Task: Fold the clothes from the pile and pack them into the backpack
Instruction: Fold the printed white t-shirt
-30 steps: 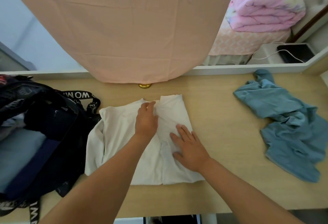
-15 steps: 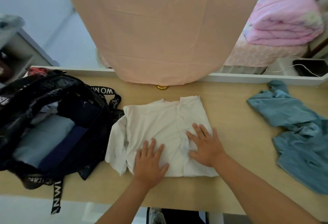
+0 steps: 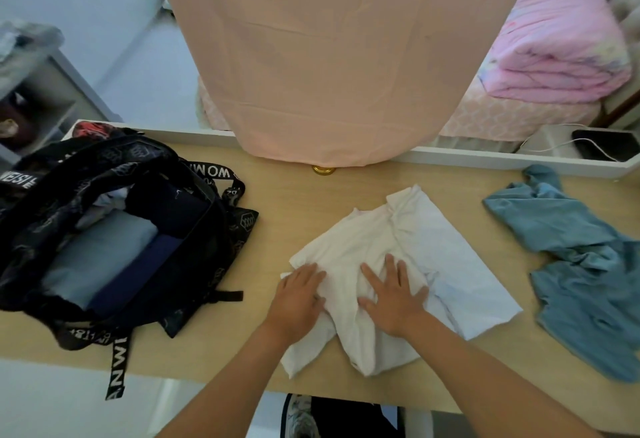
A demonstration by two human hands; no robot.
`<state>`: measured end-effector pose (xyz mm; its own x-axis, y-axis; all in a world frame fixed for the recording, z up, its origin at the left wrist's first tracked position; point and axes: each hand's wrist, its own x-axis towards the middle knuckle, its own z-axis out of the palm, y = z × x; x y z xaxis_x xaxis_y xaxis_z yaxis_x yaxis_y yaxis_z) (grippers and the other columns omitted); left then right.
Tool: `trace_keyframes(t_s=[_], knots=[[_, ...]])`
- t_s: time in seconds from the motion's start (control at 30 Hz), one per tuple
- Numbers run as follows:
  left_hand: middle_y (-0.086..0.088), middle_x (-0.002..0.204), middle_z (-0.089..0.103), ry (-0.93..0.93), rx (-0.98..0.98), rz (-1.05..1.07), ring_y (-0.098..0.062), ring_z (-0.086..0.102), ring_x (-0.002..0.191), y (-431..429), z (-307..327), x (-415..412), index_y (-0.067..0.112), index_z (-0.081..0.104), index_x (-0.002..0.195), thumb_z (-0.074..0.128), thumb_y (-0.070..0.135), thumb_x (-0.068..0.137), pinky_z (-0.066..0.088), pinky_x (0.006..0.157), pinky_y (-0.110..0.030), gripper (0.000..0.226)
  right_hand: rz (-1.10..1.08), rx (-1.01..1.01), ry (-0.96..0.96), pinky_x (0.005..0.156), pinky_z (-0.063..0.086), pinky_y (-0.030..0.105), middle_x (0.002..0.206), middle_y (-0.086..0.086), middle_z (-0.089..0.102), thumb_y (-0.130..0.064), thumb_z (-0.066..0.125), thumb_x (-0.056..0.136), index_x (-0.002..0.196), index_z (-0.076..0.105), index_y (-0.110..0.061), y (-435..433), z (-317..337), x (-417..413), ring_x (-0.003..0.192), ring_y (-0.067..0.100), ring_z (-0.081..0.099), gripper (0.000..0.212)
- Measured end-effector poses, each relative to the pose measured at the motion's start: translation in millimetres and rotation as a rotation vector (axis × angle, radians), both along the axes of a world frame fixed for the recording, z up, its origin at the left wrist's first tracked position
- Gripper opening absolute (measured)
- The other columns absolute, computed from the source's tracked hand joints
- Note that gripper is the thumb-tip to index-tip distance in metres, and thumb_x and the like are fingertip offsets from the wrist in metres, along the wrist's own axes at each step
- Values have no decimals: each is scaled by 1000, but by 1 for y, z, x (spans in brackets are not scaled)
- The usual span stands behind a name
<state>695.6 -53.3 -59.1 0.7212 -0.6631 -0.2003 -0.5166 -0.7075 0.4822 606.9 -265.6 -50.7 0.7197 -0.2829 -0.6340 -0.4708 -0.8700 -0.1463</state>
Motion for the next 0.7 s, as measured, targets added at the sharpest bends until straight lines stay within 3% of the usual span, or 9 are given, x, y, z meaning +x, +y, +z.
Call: trace_keyframes(t_s=[0.07, 0.2, 0.27, 0.37, 0.43, 0.5, 0.6, 0.67, 0.7], knots=[[-4, 147, 40, -51, -104, 192, -24, 35, 135, 14, 2, -4, 19, 43, 143, 56, 21, 94, 30, 112, -34, 51, 7, -13, 6, 111, 4, 72, 159, -3, -35, -68, 31, 96, 148, -13, -56, -11, -2, 7, 148, 26, -27, 70], [-2, 126, 49, 8, 115, 479, -22, 44, 117, 35, -1, -14, 19, 50, 131, 61, 51, 87, 39, 98, -33, 56, 43, -35, -56, 116, 4, 65, 163, 8, -21, -60, 34, 97, 155, 2, -44, -12, 6, 20, 150, 30, -17, 68], [0, 120, 51, 75, 139, 491, -21, 43, 114, 36, -5, -15, 22, 58, 121, 61, 49, 88, 39, 94, -32, 43, 124, -59, -207, 119, 7, 57, 165, 10, -12, -52, 36, 98, 156, 10, -37, 5, 10, 16, 152, 30, -9, 65], [3, 95, 55, 165, -60, 467, -22, 52, 94, 30, 2, -16, 17, 59, 94, 57, 26, 93, 38, 70, -26, 10, 270, -3, -380, 120, 15, 49, 166, 8, -7, -43, 45, 94, 157, 14, -33, 37, 8, -1, 152, 29, 0, 71], [0, 81, 54, 270, -244, 597, -22, 54, 75, 28, 13, -19, 13, 47, 87, 49, 18, 96, 36, 57, -28, 10, 334, 45, -330, 120, 17, 46, 166, 6, -10, -40, 48, 92, 158, 4, -32, 50, 3, -13, 152, 27, -1, 79], [-4, 79, 56, 290, -282, 716, -20, 55, 68, 40, 19, -22, 11, 43, 96, 45, 14, 98, 38, 54, -31, 5, 389, 54, -236, 121, 15, 45, 165, 4, -14, -33, 49, 93, 157, -6, -30, 54, 2, -20, 153, 24, -6, 85], [-3, 85, 58, 236, -101, 670, -18, 56, 73, 75, 15, -27, 14, 43, 104, 45, 9, 96, 42, 60, -31, 10, 425, 42, -181, 122, 9, 47, 164, 4, -17, -25, 46, 91, 157, -10, -28, 56, 5, -23, 152, 24, -13, 86], [-1, 99, 60, 159, -26, 569, -19, 58, 86, 96, 10, -30, 18, 48, 108, 48, 13, 95, 46, 69, -34, 15, 418, 67, -217, 122, 6, 46, 165, 6, -10, -22, 47, 84, 158, 1, -26, 61, 7, -24, 152, 27, -9, 87], [1, 107, 59, 110, -21, 516, -19, 58, 93, 103, 8, -32, 19, 51, 114, 50, 13, 94, 47, 73, -33, 22, 420, 80, -298, 120, 13, 46, 164, 9, 4, -23, 49, 79, 156, 17, -25, 65, 9, -23, 151, 30, 3, 83]])
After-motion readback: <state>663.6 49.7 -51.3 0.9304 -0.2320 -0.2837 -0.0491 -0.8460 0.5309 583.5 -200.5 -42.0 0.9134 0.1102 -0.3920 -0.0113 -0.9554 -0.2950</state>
